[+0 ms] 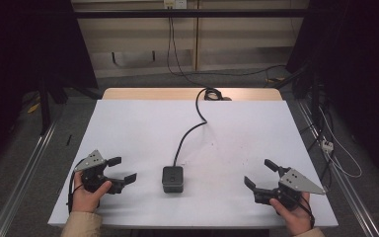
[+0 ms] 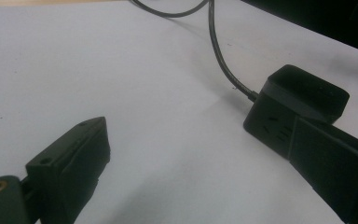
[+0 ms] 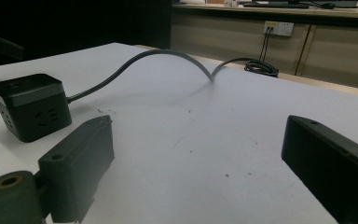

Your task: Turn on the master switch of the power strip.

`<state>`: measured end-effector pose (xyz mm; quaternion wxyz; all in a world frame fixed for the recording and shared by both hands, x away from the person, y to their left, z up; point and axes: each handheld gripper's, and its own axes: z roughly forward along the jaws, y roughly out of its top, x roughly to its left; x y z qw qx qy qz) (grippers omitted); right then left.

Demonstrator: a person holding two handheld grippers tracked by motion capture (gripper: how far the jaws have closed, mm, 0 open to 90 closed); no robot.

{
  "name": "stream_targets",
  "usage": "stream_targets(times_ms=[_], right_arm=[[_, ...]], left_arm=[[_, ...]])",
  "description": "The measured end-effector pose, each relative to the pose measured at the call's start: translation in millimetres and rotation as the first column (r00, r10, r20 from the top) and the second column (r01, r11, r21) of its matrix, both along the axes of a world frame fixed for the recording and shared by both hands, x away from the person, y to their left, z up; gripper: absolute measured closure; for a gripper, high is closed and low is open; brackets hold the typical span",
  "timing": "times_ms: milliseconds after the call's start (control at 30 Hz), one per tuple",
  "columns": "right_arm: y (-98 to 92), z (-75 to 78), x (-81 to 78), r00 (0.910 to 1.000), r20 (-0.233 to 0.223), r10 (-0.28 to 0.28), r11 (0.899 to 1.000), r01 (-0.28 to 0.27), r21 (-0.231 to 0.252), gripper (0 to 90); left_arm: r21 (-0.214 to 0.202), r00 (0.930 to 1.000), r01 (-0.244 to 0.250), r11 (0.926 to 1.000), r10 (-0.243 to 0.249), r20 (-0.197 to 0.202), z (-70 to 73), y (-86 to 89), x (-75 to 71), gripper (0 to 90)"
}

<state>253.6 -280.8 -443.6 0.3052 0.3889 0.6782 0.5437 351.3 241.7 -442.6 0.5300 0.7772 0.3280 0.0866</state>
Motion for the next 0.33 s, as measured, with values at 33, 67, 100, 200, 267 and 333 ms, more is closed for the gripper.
stream_targets(times_ms=[33,67,100,200,267,333], right_arm=[[0.0,0.0,0.0,1.0000,0.000,0.000,1.000,0.000,0.000,8.4],[0.1,0.1,0.0,1.0000,0.001,0.001,1.000,-0.001,-0.001,8.4],[0.1,0.0,0.2,1.0000,0.000,0.001,1.000,-0.001,-0.001,8.4],[0.4,-0.2,0.4,1.0000,-0.001,0.001,1.000,-0.001,-0.002,8.4],[0.8,-0.2,0.6,1.0000,-0.001,0.002,1.000,-0.002,-0.002,8.4],[1.0,-0.5,0.8,1.0000,-0.002,0.004,1.000,-0.004,-0.002,8.4]], left_arm=[[-0.002,1.0000,0.000,1.0000,0.000,-0.001,-0.1,0.1,0.0,5.1],[-0.003,1.0000,-0.001,1.0000,0.001,0.000,0.0,0.0,-0.2,5.1],[-0.007,1.0000,0.000,1.0000,0.000,0.000,0.0,0.0,-0.1,5.1],[-0.005,1.0000,-0.003,1.0000,0.003,-0.002,0.3,0.4,-0.4,5.1],[-0.005,1.0000,-0.002,1.0000,0.002,0.001,0.6,1.0,-0.3,5.1],[-0.009,1.0000,-0.006,0.9999,0.006,-0.002,0.6,1.3,-0.1,5.1]])
